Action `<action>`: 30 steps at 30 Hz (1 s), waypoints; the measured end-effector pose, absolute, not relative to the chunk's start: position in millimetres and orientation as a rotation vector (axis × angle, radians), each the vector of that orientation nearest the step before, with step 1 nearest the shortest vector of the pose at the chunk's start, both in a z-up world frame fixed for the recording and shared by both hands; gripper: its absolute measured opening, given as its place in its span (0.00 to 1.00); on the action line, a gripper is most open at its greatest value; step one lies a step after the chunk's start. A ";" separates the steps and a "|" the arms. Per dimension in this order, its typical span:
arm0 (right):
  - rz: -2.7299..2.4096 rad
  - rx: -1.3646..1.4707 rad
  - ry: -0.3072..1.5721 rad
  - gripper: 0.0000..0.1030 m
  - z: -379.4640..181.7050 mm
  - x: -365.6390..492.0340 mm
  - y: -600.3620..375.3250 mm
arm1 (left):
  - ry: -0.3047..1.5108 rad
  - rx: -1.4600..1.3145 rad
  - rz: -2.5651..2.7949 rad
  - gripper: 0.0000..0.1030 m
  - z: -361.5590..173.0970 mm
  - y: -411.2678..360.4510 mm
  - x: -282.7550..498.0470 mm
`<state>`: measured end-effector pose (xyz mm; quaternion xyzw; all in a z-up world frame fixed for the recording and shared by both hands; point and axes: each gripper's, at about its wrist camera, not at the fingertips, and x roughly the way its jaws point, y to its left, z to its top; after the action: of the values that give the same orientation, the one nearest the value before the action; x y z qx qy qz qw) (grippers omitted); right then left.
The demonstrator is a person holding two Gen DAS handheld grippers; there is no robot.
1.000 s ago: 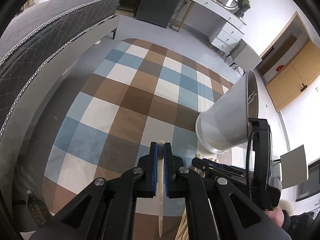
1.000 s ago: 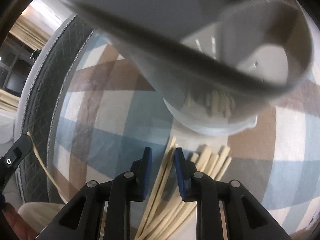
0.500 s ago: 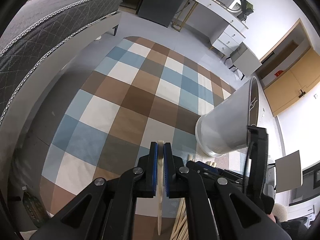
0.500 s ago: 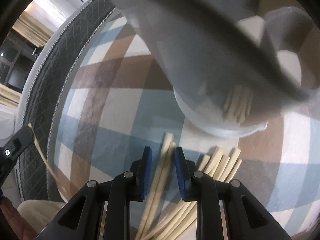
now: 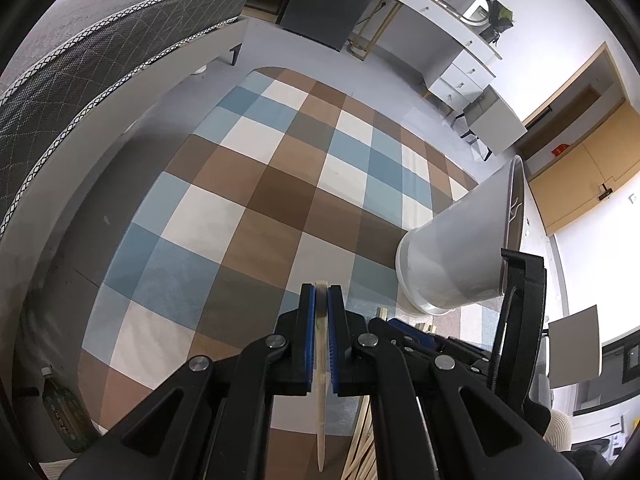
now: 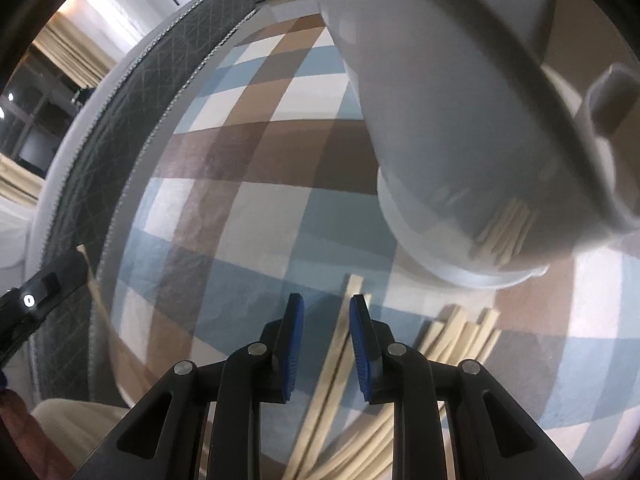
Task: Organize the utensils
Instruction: 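Lift the chopstick with the left tool while the right tool grasps another chopstick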
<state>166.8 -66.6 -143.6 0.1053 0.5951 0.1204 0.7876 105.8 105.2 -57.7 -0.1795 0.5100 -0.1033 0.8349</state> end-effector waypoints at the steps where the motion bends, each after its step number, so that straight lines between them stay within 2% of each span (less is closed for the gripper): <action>1: 0.262 0.239 1.290 0.23 -146.0 166.8 -68.6 | 1.081 -0.380 -0.219 0.02 -57.7 105.2 105.9; 10: 0.233 0.257 1.305 0.20 -151.0 172.8 -69.5 | 1.085 -0.376 -0.221 0.02 -58.0 104.4 106.0; 18: 0.137 -0.072 1.226 0.18 -149.3 168.6 -25.8 | 1.092 -0.387 -0.204 0.02 -60.0 111.1 108.4; 19: 0.133 -0.109 1.210 0.09 -149.8 166.6 -20.2 | 1.092 -0.385 -0.201 0.02 -60.0 112.0 108.4; 25: 0.184 -0.051 1.104 0.05 -139.4 161.9 -23.3 | 1.069 -0.333 -0.212 0.02 -54.4 107.0 101.8; 30: 0.245 0.052 0.945 0.05 -103.0 140.1 -48.2 | 1.054 -0.286 -0.256 0.02 -45.9 95.3 95.4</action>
<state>140.1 -48.2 -103.0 0.0252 0.4538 0.1176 0.8829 95.4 95.3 -45.9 -0.1355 0.4998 -0.1212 0.8468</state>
